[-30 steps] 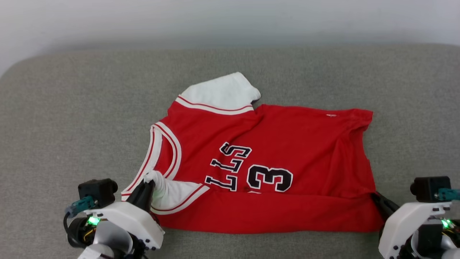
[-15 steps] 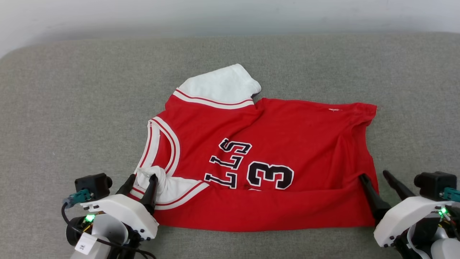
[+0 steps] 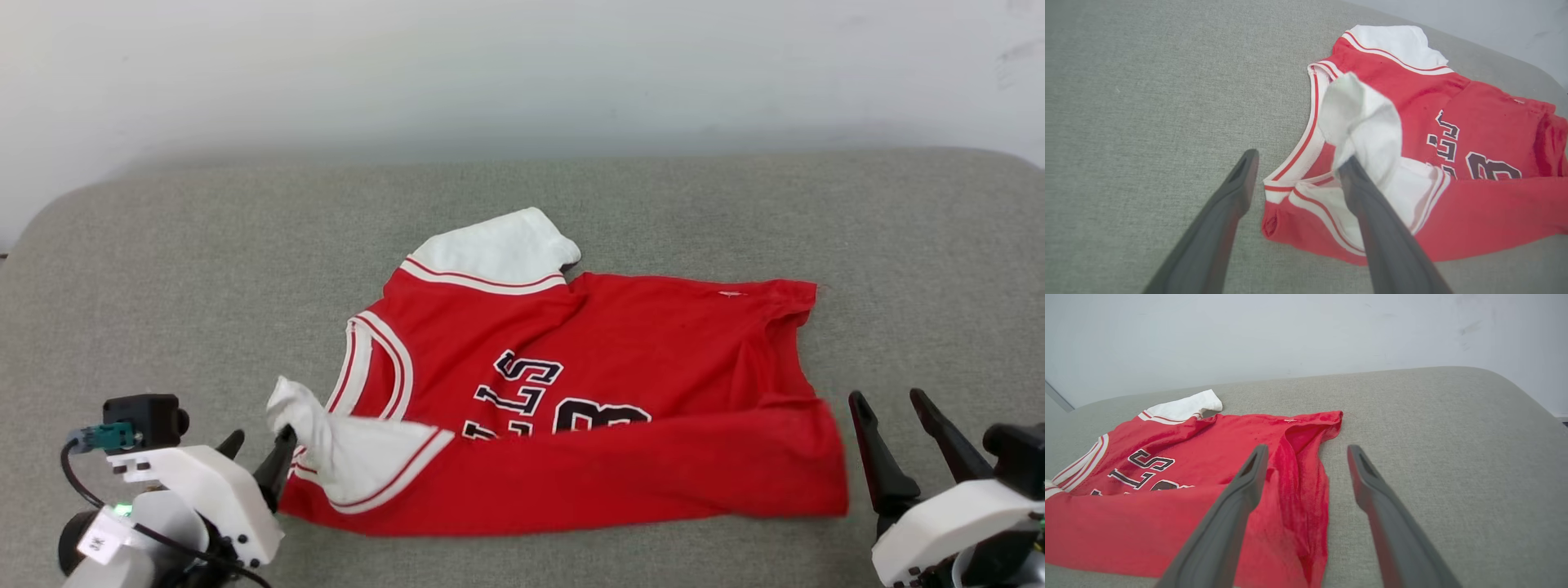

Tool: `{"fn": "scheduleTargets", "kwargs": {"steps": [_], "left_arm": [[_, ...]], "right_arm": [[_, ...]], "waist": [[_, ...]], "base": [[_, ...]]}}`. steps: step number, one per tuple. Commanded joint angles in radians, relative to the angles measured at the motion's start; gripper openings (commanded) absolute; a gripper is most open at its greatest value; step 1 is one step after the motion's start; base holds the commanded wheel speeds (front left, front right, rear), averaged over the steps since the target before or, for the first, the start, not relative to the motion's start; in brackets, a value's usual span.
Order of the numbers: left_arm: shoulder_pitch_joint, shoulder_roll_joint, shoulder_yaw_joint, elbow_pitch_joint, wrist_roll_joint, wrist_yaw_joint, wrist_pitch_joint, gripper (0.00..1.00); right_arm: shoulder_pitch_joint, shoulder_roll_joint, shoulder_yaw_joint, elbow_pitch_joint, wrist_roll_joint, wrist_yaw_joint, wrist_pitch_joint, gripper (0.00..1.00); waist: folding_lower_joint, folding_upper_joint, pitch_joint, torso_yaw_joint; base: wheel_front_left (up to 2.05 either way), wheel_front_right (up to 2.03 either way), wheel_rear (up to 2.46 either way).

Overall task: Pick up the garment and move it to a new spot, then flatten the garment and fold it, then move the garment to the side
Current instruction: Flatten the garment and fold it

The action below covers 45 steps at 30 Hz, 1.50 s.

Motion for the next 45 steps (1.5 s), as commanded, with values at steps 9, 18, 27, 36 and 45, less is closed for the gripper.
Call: {"fn": "scheduleTargets", "kwargs": {"steps": [9, 18, 27, 36, 45], "left_arm": [[0.051, 0.13, -0.014, -0.124, -0.07, 0.048, 0.283, 1.0], [0.027, 0.145, -0.03, -0.091, -0.101, 0.089, 0.393, 1.0], [0.001, 0.073, -0.093, 0.01, -0.153, 0.061, 0.478, 0.31], [-0.024, 0.038, -0.088, 0.022, -0.137, 0.009, 0.385, 0.0], [-0.004, 0.064, -0.072, -0.114, -0.069, 0.036, 0.291, 0.0]], "right_arm": [[0.075, 0.038, -0.025, -0.111, -0.011, -0.001, 0.049, 1.0], [0.043, 0.053, -0.014, -0.14, 0.002, -0.001, 0.049, 1.0], [0.023, 0.039, -0.019, -0.122, 0.034, -0.001, 0.067, 1.0], [0.052, -0.031, -0.044, -0.089, 0.119, -0.001, 0.226, 1.0], [0.016, -0.108, 0.029, -0.04, 0.176, -0.001, 0.541, 1.0]], "waist": [[0.0001, 0.0, 0.0, -0.043], [0.0001, 0.0, 0.076, -0.083], [0.0001, 0.0, 0.132, -0.102], [0.0001, 0.0, 0.104, -0.074], [0.0001, 0.0, 0.079, -0.016]], "base": [[0.0, 0.0, 0.0], [0.0, 0.0, 0.0], [0.0, 0.0, 0.0], [0.0, 0.0, 0.0], [0.0, 0.0, 0.0]]}}
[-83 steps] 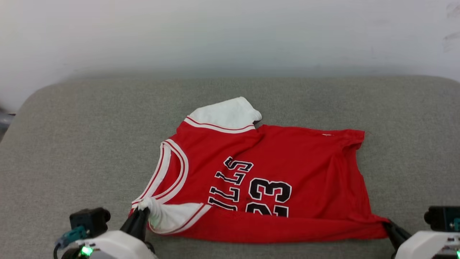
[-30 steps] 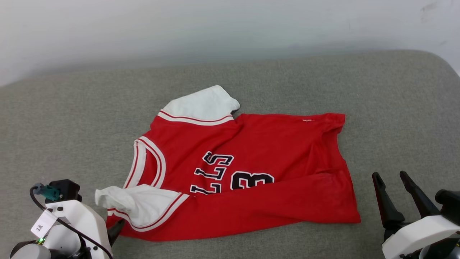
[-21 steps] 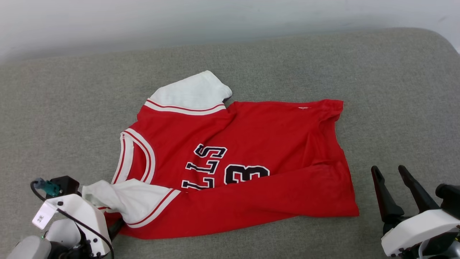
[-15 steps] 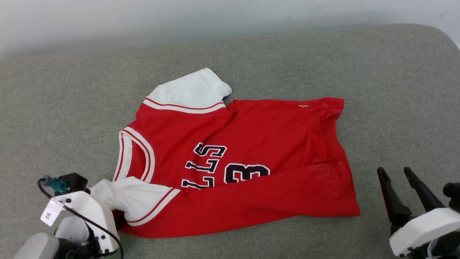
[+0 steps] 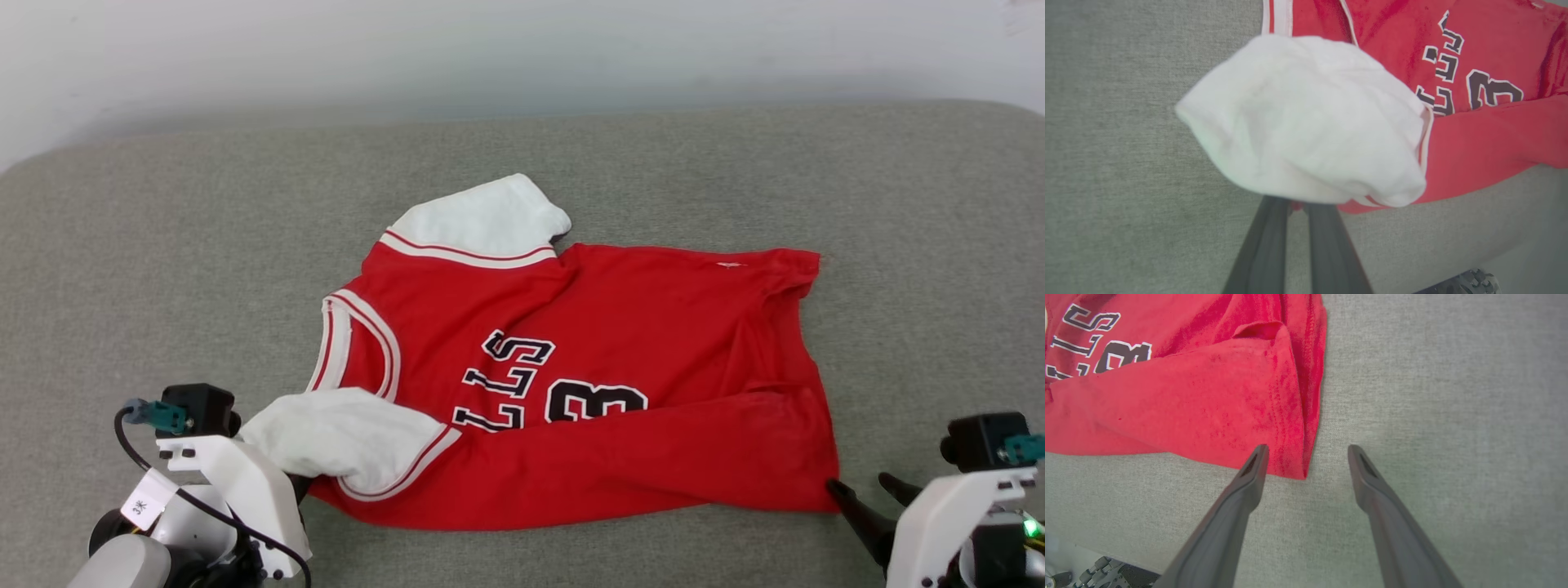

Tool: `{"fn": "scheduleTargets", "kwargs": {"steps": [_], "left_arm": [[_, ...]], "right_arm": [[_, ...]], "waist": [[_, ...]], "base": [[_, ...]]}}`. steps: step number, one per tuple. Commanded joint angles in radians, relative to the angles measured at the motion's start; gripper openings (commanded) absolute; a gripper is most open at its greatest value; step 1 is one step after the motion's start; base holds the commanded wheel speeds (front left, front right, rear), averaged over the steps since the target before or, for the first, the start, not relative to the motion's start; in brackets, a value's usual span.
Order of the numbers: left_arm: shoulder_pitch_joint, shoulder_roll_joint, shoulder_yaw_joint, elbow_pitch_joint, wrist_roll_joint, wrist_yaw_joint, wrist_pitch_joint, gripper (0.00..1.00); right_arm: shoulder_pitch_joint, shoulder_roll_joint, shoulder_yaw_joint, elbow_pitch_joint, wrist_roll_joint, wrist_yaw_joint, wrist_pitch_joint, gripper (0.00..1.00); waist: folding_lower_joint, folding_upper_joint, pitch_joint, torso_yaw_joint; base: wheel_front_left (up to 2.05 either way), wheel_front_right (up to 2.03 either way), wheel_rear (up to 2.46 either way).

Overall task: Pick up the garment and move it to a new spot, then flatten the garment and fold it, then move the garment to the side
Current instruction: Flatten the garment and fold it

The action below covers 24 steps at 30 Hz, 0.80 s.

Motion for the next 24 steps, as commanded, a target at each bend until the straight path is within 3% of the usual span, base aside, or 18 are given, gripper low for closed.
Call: {"fn": "scheduleTargets", "kwargs": {"steps": [1, 13, 14, 15, 16, 24], "left_arm": [[0.004, 0.005, 0.001, -0.019, 0.01, 0.007, -0.011, 0.0], [-0.029, -0.016, -0.016, -0.084, 0.044, 0.025, -0.036, 0.0], [-0.029, -0.018, -0.013, -0.082, 0.046, 0.027, -0.043, 0.0], [-0.027, -0.019, -0.011, -0.081, 0.046, 0.027, -0.047, 0.0], [-0.025, -0.02, -0.01, -0.078, 0.047, 0.027, -0.053, 0.0], [0.026, -0.019, 0.002, -0.08, 0.041, 0.037, -0.087, 0.0]], "right_arm": [[-0.029, -0.011, 0.012, 0.009, 0.006, -0.001, 0.011, 1.0], [-0.161, -0.005, 0.16, 0.247, 0.078, 0.0, 0.109, 1.0], [-0.167, -0.005, 0.171, 0.26, 0.086, 0.0, 0.111, 0.57], [-0.171, -0.002, 0.178, 0.269, 0.097, 0.001, 0.11, 0.05], [-0.174, -0.003, 0.183, 0.274, 0.103, 0.001, 0.106, 0.0], [-0.162, -0.068, 0.145, 0.21, 0.126, -0.001, 0.053, 0.0]], "waist": [[0.0, -0.0001, 0.008, 0.013], [0.0, -0.0001, 0.088, 0.056], [0.0, -0.0001, 0.089, 0.056], [0.0, -0.0001, 0.09, 0.055], [0.0, -0.0001, 0.089, 0.055], [0.0, -0.0001, 0.018, 0.047]], "base": [[0.0, 0.0, 0.0], [0.0, 0.0, 0.0], [0.0, 0.0, 0.0], [0.0, 0.0, 0.0], [0.0, 0.0, 0.0], [0.0, 0.0, 0.0]]}}
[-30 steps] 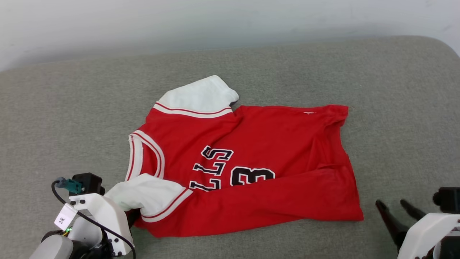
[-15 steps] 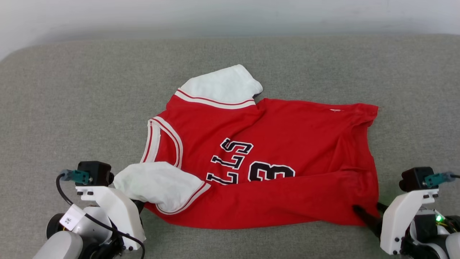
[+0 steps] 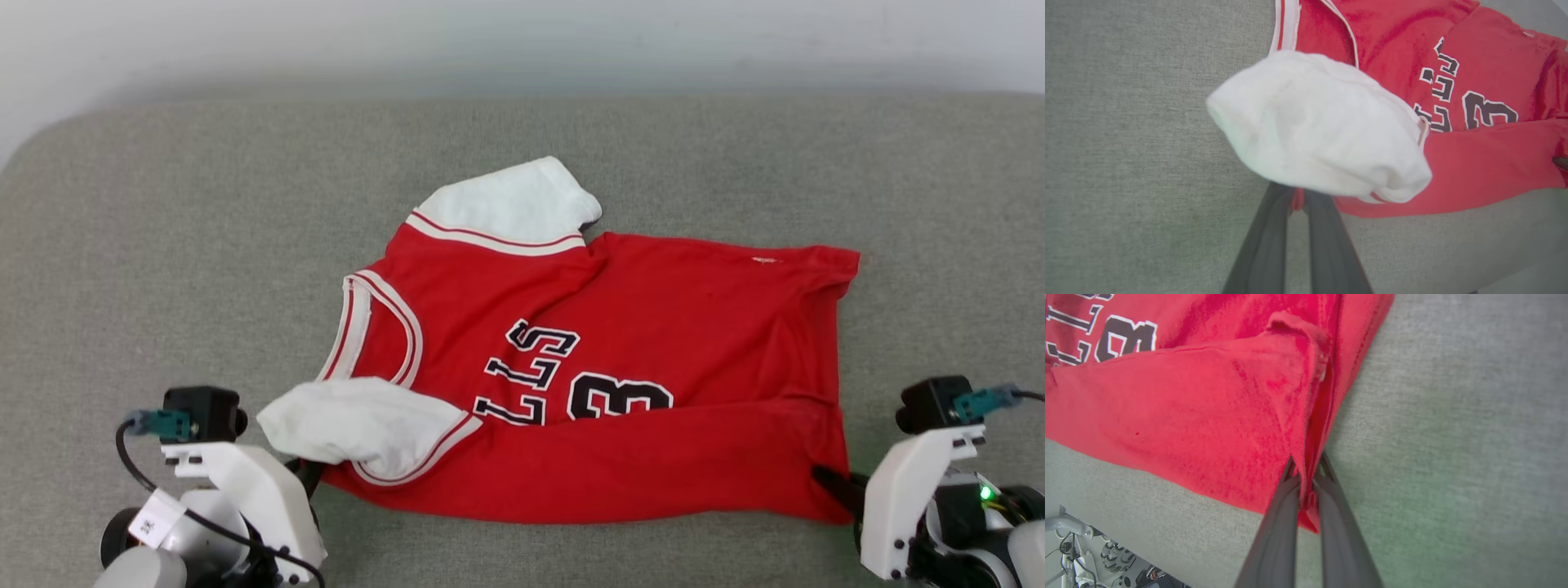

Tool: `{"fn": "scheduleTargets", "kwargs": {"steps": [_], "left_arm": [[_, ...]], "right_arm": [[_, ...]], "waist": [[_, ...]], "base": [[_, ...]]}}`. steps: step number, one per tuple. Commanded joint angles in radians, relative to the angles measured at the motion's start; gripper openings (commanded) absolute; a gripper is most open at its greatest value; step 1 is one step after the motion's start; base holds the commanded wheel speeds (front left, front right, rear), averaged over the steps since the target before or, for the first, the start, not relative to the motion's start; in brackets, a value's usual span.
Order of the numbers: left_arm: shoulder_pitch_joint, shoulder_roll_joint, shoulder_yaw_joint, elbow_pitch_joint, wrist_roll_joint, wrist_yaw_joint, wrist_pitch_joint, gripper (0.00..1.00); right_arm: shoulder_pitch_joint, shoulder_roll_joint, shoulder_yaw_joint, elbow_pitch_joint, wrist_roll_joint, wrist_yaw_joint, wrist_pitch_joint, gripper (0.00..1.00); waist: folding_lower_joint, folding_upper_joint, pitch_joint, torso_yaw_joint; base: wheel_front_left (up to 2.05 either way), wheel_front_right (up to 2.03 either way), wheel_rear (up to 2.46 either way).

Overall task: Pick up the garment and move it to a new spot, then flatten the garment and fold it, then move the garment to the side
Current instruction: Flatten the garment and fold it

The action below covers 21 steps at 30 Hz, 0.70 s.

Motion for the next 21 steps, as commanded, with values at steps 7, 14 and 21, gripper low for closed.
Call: {"fn": "scheduleTargets", "kwargs": {"steps": [7, 14, 21], "left_arm": [[0.138, 0.018, 0.021, -0.04, -0.029, 0.05, -0.004, 0.0], [0.249, 0.006, 0.024, -0.055, -0.076, 0.068, 0.003, 0.0], [0.204, -0.053, 0.008, 0.0, -0.055, 0.044, -0.067, 1.0]], "right_arm": [[0.155, -0.001, -0.071, -0.11, -0.026, -0.001, 0.034, 0.0], [0.285, 0.051, -0.145, -0.192, -0.064, -0.001, 0.065, 0.0], [0.299, 0.106, -0.159, -0.226, -0.106, -0.001, -0.1, 1.0]], "waist": [[-0.0001, -0.0001, -0.124, -0.015], [-0.0001, -0.0001, -0.161, -0.024], [-0.0001, -0.0001, -0.16, -0.023]], "base": [[0.0, 0.0, 0.0], [0.0, 0.0, 0.0], [0.0, 0.0, 0.0]]}}
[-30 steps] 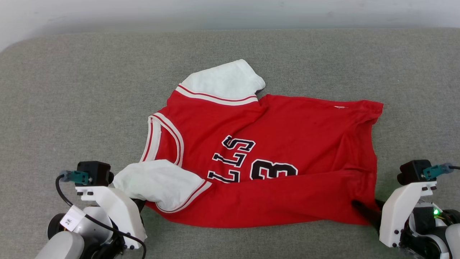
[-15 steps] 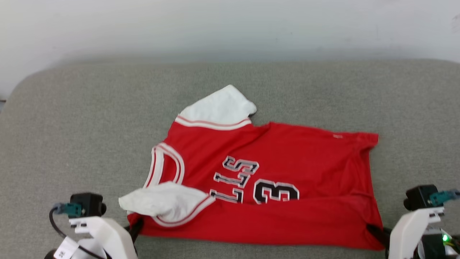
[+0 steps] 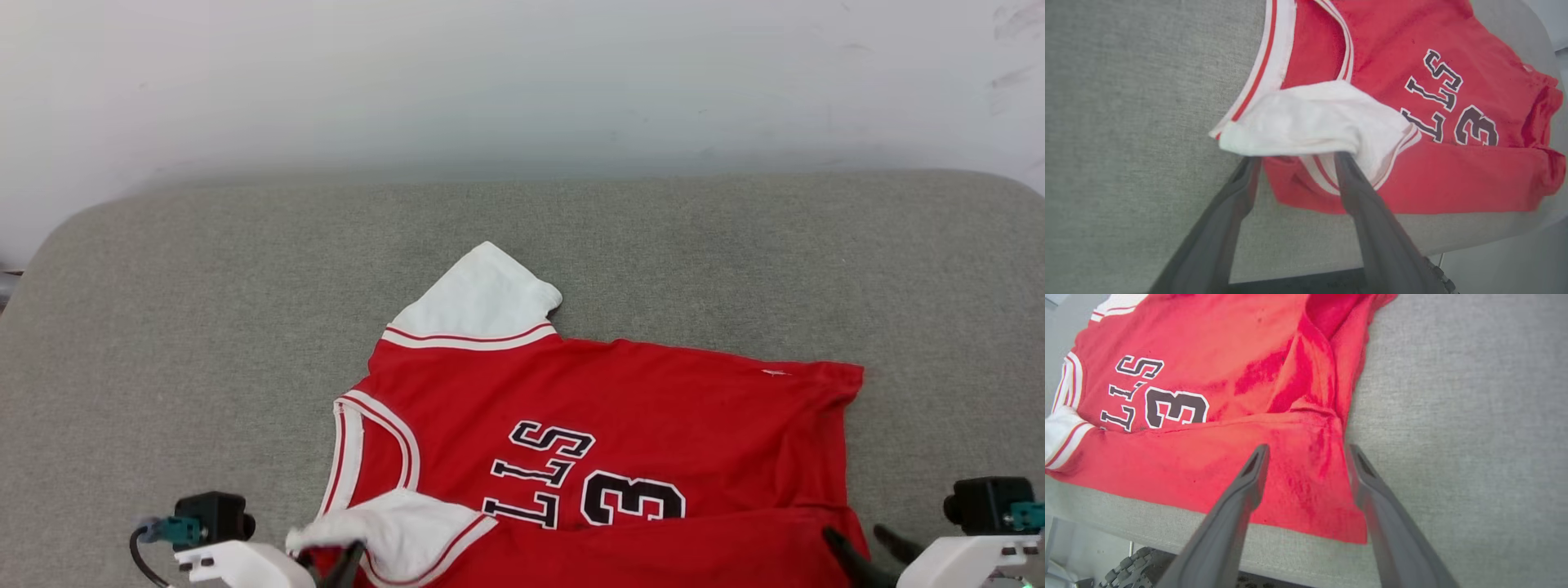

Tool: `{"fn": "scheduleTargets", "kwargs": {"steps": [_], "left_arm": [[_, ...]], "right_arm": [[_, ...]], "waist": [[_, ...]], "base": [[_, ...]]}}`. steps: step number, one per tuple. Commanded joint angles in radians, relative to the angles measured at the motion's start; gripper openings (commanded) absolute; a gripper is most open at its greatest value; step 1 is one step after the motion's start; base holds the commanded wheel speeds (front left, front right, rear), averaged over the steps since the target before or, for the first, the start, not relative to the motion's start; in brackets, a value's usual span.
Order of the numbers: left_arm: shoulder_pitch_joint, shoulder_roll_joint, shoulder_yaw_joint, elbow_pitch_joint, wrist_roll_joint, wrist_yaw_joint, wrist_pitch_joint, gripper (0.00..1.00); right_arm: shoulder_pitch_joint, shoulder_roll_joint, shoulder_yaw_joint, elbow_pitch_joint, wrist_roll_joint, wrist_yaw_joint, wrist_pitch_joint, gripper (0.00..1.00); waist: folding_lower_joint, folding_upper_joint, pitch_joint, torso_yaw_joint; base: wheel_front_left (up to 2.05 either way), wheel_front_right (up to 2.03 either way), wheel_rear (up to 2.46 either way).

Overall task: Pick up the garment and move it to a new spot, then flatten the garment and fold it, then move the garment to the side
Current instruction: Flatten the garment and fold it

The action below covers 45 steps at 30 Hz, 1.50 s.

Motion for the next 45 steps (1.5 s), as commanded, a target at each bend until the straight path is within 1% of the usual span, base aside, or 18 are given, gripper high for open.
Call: {"fn": "scheduleTargets", "kwargs": {"steps": [1, 5, 6, 7, 11, 13, 17, 20, 23, 25, 27, 32, 33, 34, 36, 38, 40, 45], "left_arm": [[-0.027, -0.011, 0.005, 0.01, 0.018, -0.007, -0.034, 1.0], [-0.07, -0.021, 0.024, 0.014, 0.074, -0.008, -0.131, 1.0], [-0.07, -0.021, 0.024, 0.014, 0.074, -0.008, -0.131, 1.0], [-0.077, -0.022, 0.024, 0.013, 0.09, -0.011, -0.153, 1.0], [-0.14, -0.031, 0.036, 0.001, 0.167, -0.025, -0.277, 1.0], [-0.176, -0.039, 0.035, 0.007, 0.203, -0.029, -0.334, 1.0], [-0.269, -0.059, 0.031, 0.025, 0.267, -0.035, -0.422, 1.0], [-0.355, -0.071, 0.024, 0.049, 0.296, -0.043, -0.448, 1.0], [-0.455, -0.078, 0.018, 0.084, 0.31, -0.059, -0.443, 1.0], [-0.523, -0.078, 0.011, 0.12, 0.314, -0.073, -0.425, 1.0], [-0.59, -0.074, -0.001, 0.157, 0.309, -0.094, -0.385, 1.0], [-0.747, -0.054, -0.019, 0.27, 0.253, -0.158, -0.216, 1.0], [-0.775, -0.047, -0.025, 0.293, 0.241, -0.171, -0.176, 1.0], [-0.849, -0.023, -0.045, 0.356, 0.201, -0.213, -0.039, 1.0], [-0.892, -0.012, -0.055, 0.389, 0.169, -0.237, 0.054, 1.0], [-0.929, 0.01, -0.068, 0.424, 0.15, -0.249, 0.148, 1.0], [-0.963, 0.027, -0.078, 0.451, 0.143, -0.253, 0.217, 1.0], [-1.008, 0.06, -0.091, 0.522, 0.133, -0.235, 0.343, 1.0]], "right_arm": [[-0.007, 0.012, -0.005, -0.015, -0.021, -0.001, -0.068, 1.0], [-0.027, 0.046, -0.029, -0.04, -0.072, -0.001, -0.256, 1.0], [-0.027, 0.046, -0.029, -0.04, -0.072, -0.001, -0.256, 1.0], [-0.027, 0.057, -0.033, -0.042, -0.083, -0.001, -0.291, 1.0], [-0.048, 0.081, -0.048, -0.072, -0.142, -0.001, -0.405, 1.0], [-0.055, 0.095, -0.05, -0.087, -0.151, -0.001, -0.434, 1.0], [-0.09, 0.099, -0.039, -0.134, -0.173, -0.001, -0.479, 1.0], [-0.125, 0.102, -0.041, -0.163, -0.182, -0.001, -0.498, 1.0], [-0.164, 0.099, -0.041, -0.189, -0.188, -0.001, -0.508, 1.0], [-0.195, 0.098, -0.04, -0.201, -0.191, -0.001, -0.521, 1.0], [-0.22, 0.098, -0.037, -0.207, -0.192, -0.001, -0.527, 1.0], [-0.273, 0.1, -0.024, -0.195, -0.183, -0.001, -0.543, 1.0], [-0.279, 0.101, -0.022, -0.188, -0.182, -0.001, -0.544, 1.0], [-0.292, 0.108, -0.013, -0.167, -0.174, -0.001, -0.552, 1.0], [-0.299, 0.11, -0.009, -0.153, -0.169, -0.001, -0.557, 1.0], [-0.304, 0.114, -0.006, -0.141, -0.162, -0.001, -0.563, 1.0], [-0.308, 0.119, 0.004, -0.125, -0.148, -0.001, -0.564, 1.0], [-0.317, 0.115, 0.027, -0.095, -0.13, -0.001, -0.584, 1.0]], "waist": [[0.0, -0.0001, -0.003, -0.001], [0.0, -0.0001, -0.017, -0.01], [0.0, -0.0001, -0.017, -0.01], [0.0, -0.0001, -0.021, -0.013], [0.0, -0.0001, -0.025, -0.025], [0.0, -0.0001, -0.017, -0.034], [0.0, -0.0001, 0.024, -0.06], [0.0, -0.0001, 0.077, -0.081], [0.0, -0.0001, 0.145, -0.105], [0.0, -0.0001, 0.186, -0.122], [0.0, -0.0001, 0.225, -0.143], [0.0, -0.0001, 0.295, -0.189], [0.0, -0.0001, 0.305, -0.199], [0.0, -0.0001, 0.335, -0.228], [0.0, -0.0001, 0.352, -0.245], [0.0, -0.0001, 0.369, -0.261], [0.0, -0.0001, 0.386, -0.277], [0.0, -0.0001, 0.418, -0.308]], "base": [[0.0, 0.0, 0.0], [0.0, 0.0, 0.0], [0.0, 0.0, 0.0], [0.0, 0.0, 0.0], [0.0, 0.0, 0.0], [0.0, 0.0, 0.0], [0.0, 0.0, 0.0], [0.0, 0.0, 0.0], [0.0, 0.0, 0.0], [0.0, 0.0, 0.0], [0.0, 0.0, 0.0], [0.0, 0.0, 0.0], [0.0, 0.0, 0.0], [0.0, 0.0, 0.0], [0.0, 0.0, 0.0], [0.0, 0.0, 0.0], [0.0, 0.0, 0.0], [0.0, 0.0, 0.0]]}}
